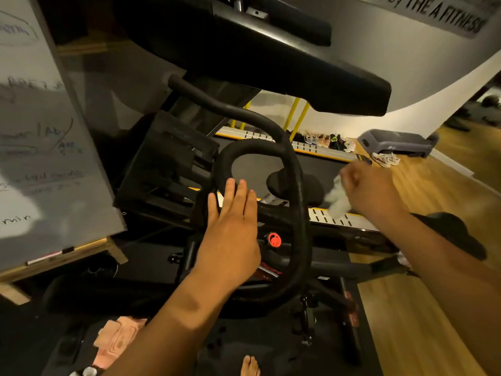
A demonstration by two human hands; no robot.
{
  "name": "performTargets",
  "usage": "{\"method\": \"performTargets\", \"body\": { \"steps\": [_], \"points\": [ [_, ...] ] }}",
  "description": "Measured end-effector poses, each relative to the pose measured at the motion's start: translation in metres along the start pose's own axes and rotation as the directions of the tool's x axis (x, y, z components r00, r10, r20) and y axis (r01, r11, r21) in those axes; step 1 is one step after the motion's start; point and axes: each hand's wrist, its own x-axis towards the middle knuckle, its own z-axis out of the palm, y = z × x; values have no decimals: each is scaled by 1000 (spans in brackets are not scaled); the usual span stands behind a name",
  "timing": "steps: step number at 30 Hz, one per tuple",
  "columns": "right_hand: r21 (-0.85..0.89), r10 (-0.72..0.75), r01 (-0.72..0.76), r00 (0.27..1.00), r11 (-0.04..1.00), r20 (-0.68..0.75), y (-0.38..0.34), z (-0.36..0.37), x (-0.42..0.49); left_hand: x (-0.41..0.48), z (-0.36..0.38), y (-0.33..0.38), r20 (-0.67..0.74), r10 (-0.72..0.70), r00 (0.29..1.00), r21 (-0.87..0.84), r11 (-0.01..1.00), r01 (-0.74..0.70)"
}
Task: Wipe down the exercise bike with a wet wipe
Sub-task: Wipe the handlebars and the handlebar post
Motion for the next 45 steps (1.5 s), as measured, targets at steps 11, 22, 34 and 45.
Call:
{"method": "performTargets", "body": {
  "steps": [11, 22, 34, 45],
  "points": [
    [76, -233, 223, 957, 972, 175, 6, 63, 23, 29, 9, 46, -16, 19, 1000, 66, 998, -18],
    [509, -403, 378, 913, 773, -65, -1, 73, 19, 45, 31, 73, -67, -82, 994, 132, 987, 90],
    [214, -356, 335, 932, 918, 67, 42, 31, 62, 47, 29, 63, -220, -72, 973, -57, 997, 61],
    [-18, -560, 607, 744, 794, 364, -79, 46, 55, 40, 29, 57, -155, -110, 982, 106, 986, 128]
  ]
}}
